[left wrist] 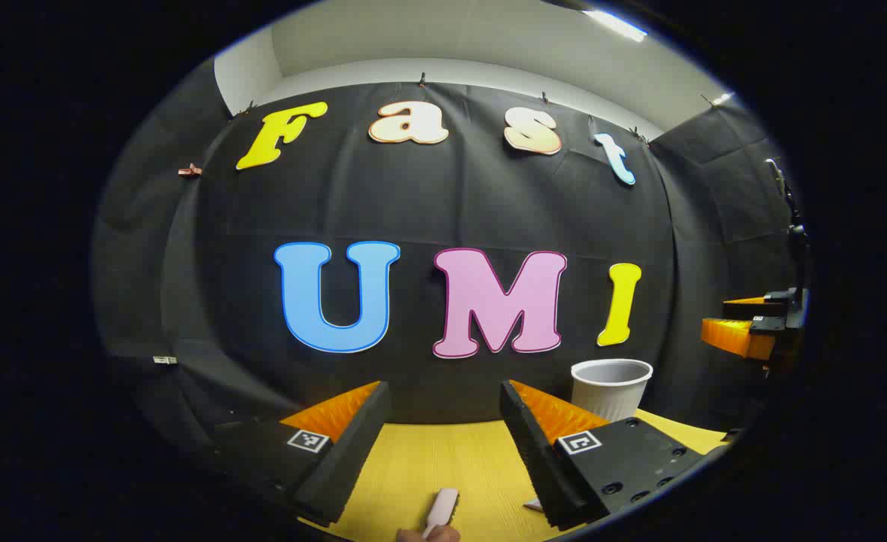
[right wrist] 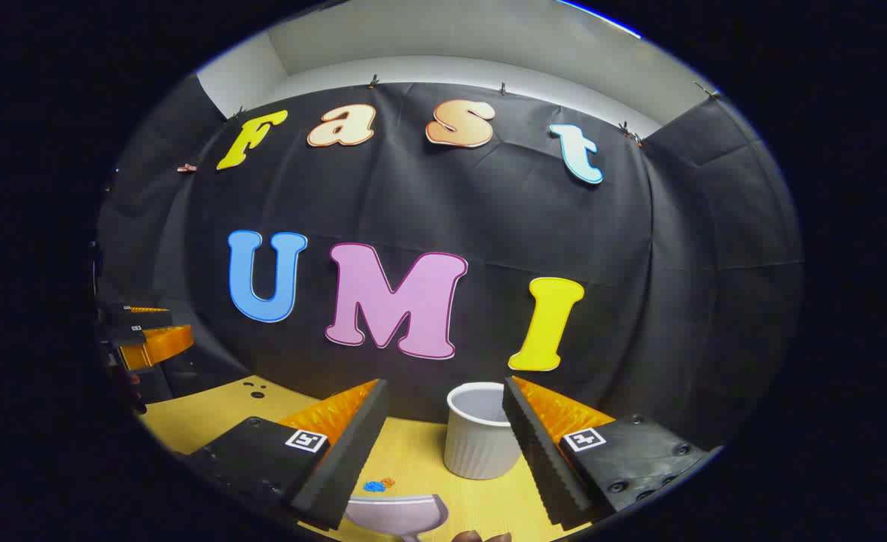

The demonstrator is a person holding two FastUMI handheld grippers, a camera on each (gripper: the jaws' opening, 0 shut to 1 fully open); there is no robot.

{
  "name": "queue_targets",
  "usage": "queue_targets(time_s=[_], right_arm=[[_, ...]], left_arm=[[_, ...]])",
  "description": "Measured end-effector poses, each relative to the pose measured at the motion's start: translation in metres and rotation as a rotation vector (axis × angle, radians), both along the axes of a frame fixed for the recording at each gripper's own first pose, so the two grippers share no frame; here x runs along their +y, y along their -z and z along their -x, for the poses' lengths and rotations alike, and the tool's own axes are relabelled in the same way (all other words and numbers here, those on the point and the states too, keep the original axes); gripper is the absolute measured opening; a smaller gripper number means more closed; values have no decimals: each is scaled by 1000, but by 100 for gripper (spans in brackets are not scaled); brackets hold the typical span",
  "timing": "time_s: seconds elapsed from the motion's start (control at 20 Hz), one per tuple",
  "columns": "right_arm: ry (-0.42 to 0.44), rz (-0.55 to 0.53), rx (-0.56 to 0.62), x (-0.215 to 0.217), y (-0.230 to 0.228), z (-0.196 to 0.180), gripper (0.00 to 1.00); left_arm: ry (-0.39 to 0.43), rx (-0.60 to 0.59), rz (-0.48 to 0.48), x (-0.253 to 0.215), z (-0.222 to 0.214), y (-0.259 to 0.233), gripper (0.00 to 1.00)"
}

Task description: Pick up the small broom and dustpan from the desktop, sweep the trash into the dustpan with the broom, and then empty the trash into the garbage bin.

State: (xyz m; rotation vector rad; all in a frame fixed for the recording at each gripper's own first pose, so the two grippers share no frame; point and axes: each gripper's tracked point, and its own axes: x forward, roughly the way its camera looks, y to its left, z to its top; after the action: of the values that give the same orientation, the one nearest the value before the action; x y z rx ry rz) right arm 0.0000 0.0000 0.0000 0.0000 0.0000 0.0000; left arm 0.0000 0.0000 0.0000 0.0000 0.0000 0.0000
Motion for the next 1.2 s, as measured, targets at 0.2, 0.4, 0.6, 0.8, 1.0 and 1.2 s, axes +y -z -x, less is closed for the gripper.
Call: queue_targets(time_s=[0.2, 0.4, 0.6, 0.8, 1.0, 1.2], right_arm=[[-17, 19, -7, 6, -3, 0, 97], [-26, 16, -11, 12, -6, 0, 97], [-38, 16, 0, 21, -7, 3, 97], [-40, 22, 8, 29, -6, 6, 97], [-90, 13, 176, 37, 35, 12, 97], [-157, 7, 430, 37, 113, 31, 97]], left_arm=[[25, 7, 15, -5, 2, 1, 94], [14, 6, 16, -2, 4, 1, 95], [24, 6, 21, 2, 6, -2, 94], [41, 17, 25, 8, 6, 1, 94], [31, 67, 11, 16, 4, 18, 94], [12, 111, 1, 22, -1, 37, 95]])
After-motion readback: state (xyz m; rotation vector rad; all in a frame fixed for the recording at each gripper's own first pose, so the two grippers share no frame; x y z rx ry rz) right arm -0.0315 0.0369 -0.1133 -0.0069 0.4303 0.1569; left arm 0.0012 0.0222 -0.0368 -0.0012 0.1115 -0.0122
